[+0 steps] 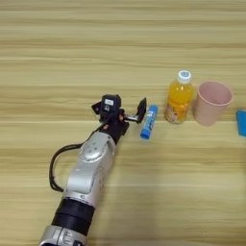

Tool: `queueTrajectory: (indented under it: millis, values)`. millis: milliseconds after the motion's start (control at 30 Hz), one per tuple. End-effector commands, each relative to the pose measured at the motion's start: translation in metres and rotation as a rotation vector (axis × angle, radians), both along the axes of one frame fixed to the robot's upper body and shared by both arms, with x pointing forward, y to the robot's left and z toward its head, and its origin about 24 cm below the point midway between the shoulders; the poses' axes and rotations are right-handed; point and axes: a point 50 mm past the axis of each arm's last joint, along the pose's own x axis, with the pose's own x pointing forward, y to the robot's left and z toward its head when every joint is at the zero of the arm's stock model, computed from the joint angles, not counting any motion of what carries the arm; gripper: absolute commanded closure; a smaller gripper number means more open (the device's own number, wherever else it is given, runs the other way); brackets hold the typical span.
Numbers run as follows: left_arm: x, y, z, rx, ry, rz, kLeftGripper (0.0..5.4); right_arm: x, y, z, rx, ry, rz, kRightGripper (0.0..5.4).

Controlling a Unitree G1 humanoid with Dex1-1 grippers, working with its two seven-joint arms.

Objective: Move the objects on the table

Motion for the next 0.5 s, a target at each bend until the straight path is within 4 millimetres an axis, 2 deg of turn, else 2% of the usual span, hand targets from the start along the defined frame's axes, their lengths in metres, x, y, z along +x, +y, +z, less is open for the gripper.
queueTrajectory:
  millis: [33, 300, 500]
  values:
    - [0.003, -0.001, 0.005, 0.003, -0.033, 0.025, 0.02, 0.002, 0.001, -0.001, 0.002, 0.011, 0.002, 0.0]
    - [0.005, 0.031, 0.021, 0.148, -0.187, 0.174, 0.02, 0.002, 0.002, -0.001, 0.003, 0.008, 0.001, 0.0]
    - [0.008, 0.055, 0.014, 0.223, -0.178, 0.262, 0.02, 0.003, 0.004, -0.001, 0.003, 0.007, 0.002, 0.0]
